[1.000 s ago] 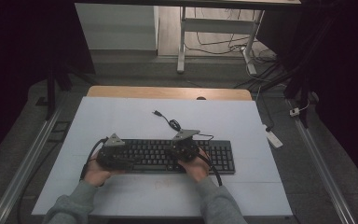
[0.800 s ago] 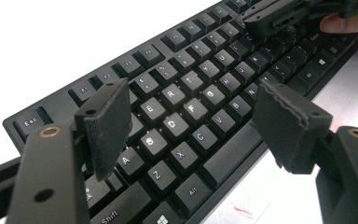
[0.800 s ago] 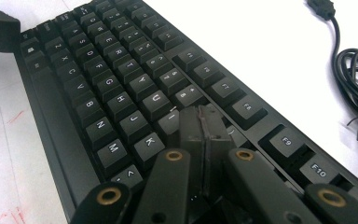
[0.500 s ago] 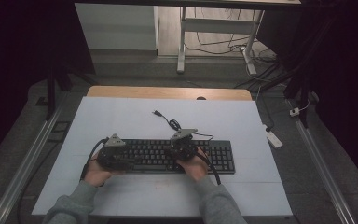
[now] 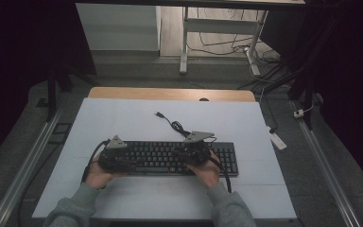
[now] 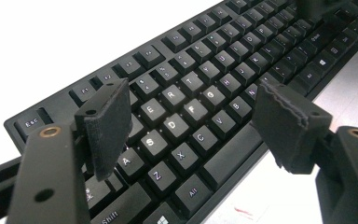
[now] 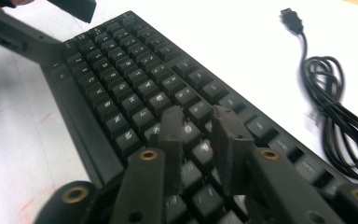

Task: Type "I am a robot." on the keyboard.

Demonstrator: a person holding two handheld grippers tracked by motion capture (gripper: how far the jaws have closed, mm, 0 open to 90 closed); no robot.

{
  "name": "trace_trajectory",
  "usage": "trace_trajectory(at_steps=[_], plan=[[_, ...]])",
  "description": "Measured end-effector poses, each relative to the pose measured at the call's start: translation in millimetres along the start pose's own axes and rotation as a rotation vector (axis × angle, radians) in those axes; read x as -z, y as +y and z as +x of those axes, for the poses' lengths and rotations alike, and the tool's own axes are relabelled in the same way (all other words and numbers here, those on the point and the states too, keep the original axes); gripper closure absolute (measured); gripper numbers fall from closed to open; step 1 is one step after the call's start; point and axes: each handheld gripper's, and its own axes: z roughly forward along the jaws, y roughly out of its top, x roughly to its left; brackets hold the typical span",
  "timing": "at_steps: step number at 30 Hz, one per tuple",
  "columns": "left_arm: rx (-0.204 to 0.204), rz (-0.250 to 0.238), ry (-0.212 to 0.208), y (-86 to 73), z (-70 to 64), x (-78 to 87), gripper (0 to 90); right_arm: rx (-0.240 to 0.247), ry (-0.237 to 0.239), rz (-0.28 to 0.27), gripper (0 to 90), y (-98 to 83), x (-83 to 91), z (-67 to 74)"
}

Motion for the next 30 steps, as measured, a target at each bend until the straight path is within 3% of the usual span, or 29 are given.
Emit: trace_trajectory(at_steps=[6, 17, 30], plan=[[0.009, 0.0, 0.007, -0.3, 1.3, 0.0, 28.6, -0.003, -0.012, -0.019, 63.2, -12.8, 23.6, -2.4], [0.007, 0.008, 0.018, 0.1, 1.5, -2.4, 28.6, -0.007, -0.048, -0.038, 58.9, -43.3, 55.8, -6.9], [0.002, 0.005, 0.022, 0.4, 1.1, -2.9, 29.7, 0.006, -0.047, -0.026, 57.8, -48.2, 55.7, -6.1]])
